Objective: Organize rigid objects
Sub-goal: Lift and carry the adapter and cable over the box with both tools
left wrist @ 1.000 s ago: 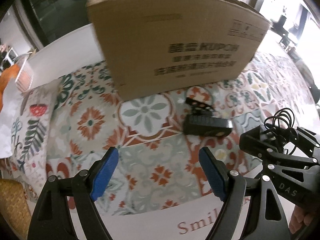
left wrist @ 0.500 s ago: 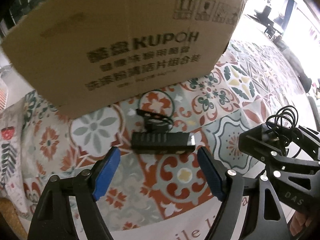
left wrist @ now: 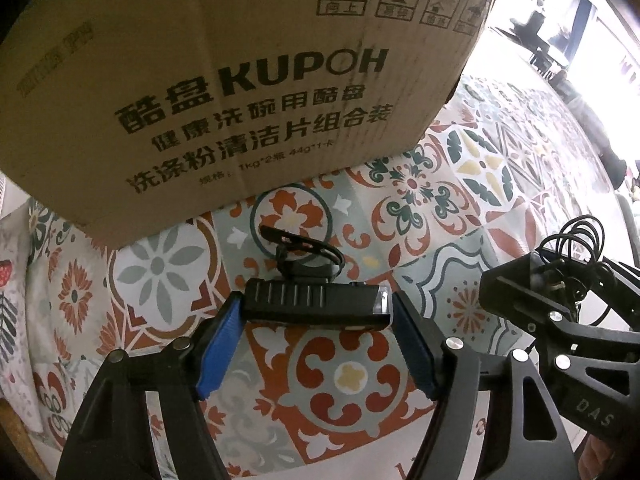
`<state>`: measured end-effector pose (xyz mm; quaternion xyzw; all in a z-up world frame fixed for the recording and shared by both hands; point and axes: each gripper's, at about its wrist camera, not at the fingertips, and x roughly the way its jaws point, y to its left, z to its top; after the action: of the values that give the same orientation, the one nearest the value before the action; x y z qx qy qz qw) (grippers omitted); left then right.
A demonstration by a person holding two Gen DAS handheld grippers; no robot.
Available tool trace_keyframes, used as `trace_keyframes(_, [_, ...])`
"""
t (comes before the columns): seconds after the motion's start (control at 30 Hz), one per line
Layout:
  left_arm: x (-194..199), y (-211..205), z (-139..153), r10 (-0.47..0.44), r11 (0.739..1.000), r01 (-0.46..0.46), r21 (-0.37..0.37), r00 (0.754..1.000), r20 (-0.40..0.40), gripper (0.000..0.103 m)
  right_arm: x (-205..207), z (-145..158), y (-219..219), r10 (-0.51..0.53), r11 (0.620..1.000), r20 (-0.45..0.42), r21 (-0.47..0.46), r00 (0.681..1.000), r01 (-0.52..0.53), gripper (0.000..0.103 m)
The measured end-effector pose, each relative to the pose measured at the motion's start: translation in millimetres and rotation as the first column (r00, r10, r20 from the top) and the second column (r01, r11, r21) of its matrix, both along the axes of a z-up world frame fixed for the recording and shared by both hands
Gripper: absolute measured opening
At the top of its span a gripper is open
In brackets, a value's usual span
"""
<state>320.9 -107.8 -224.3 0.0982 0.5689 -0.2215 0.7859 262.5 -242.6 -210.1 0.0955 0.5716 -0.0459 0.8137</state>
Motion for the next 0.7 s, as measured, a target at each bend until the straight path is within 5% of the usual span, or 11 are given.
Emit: trace_keyframes(0.7, [-28.7,47.4,70.8,0.138,0.990,-0.132,-0.046,0.978,0.156,0.072,-13.4,58.0,28.5,0.065,0.998,0.135,-0.014,0.989,-0.064,0.056])
